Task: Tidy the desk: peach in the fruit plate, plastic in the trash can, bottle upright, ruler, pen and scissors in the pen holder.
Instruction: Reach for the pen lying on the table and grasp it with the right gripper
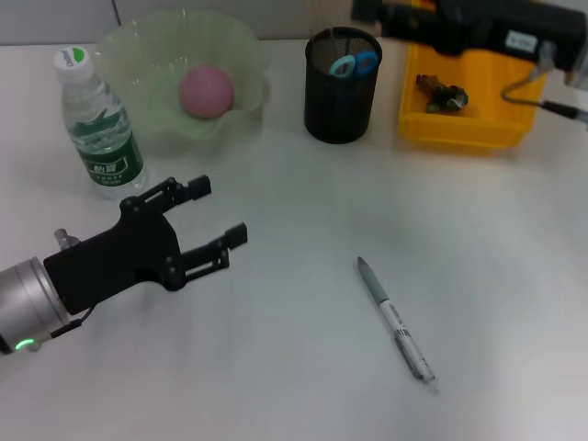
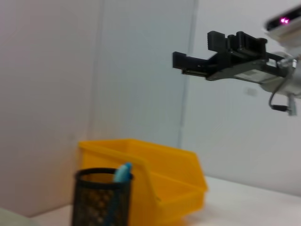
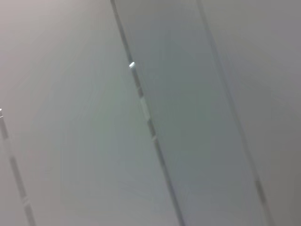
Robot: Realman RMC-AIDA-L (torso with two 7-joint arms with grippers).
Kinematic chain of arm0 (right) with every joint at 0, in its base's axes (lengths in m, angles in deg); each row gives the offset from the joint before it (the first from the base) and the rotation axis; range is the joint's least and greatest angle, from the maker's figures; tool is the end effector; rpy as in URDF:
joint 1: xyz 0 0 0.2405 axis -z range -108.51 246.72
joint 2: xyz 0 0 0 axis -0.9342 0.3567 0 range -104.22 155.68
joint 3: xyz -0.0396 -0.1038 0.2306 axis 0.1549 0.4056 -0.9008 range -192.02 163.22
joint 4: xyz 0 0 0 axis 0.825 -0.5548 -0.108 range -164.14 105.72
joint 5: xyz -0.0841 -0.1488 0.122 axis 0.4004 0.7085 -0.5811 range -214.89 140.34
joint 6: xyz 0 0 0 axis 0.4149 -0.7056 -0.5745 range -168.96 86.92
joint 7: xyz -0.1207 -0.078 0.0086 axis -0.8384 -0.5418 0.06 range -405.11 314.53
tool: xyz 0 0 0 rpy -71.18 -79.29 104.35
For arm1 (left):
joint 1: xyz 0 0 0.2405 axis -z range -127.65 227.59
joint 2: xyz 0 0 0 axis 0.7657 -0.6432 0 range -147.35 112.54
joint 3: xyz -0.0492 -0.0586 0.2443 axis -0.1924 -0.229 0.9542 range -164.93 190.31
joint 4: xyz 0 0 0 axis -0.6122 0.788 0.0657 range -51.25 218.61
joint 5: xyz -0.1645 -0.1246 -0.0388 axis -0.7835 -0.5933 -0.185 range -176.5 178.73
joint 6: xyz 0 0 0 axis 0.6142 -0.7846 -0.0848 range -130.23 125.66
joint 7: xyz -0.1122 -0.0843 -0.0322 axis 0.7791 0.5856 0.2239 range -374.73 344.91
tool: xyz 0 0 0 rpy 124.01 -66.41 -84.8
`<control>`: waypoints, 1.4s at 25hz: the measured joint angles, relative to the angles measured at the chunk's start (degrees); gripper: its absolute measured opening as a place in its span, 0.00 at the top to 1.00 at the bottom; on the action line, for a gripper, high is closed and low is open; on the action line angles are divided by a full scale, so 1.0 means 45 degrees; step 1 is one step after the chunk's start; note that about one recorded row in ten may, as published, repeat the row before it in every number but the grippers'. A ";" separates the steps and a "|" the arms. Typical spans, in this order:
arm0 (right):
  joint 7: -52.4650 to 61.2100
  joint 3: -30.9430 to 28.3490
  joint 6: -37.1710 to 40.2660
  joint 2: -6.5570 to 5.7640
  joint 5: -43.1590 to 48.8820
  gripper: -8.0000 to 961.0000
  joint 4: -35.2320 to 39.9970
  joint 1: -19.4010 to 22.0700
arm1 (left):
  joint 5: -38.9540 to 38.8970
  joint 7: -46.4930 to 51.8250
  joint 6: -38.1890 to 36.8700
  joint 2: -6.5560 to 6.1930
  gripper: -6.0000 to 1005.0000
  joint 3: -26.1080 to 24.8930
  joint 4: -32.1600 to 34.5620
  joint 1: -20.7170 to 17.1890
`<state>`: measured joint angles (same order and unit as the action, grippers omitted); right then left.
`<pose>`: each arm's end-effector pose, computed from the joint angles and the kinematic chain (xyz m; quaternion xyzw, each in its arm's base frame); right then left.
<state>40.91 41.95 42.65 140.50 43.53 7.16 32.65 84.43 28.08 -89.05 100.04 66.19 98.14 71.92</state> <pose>0.1768 0.3856 0.0326 -0.8861 0.1894 0.4017 0.1325 -0.2971 0.2725 -0.0374 -0.8972 -0.1455 -0.3428 0.2373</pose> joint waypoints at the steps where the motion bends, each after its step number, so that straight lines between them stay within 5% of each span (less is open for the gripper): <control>1: 0.0530 -0.0053 0.0555 -0.0157 0.0753 0.23 0.0130 0.0019 | 0.0002 0.0321 -0.0050 -0.0097 0.20 0.0554 0.0375 -0.0094; 11: 0.3424 0.0041 0.1853 -0.0265 0.5408 0.23 0.1584 -0.0595 | 0.0523 0.1177 -0.0594 -0.0761 0.20 0.2115 0.0938 -0.0086; 25: 0.3465 -0.0038 0.2605 -0.0215 0.7277 0.23 0.2218 -0.1137 | 0.1176 0.1347 -0.0588 -0.0571 0.20 0.1643 0.1121 -0.0077; 35: 0.0458 -0.0040 0.2474 0.0559 0.7183 0.23 0.2460 -0.1510 | 0.1233 0.1513 -0.0637 -0.0438 0.20 0.1380 0.1126 -0.0021</control>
<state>42.98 41.77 53.78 143.02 75.85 18.23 25.86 89.98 34.89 -91.92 98.07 72.40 103.21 71.82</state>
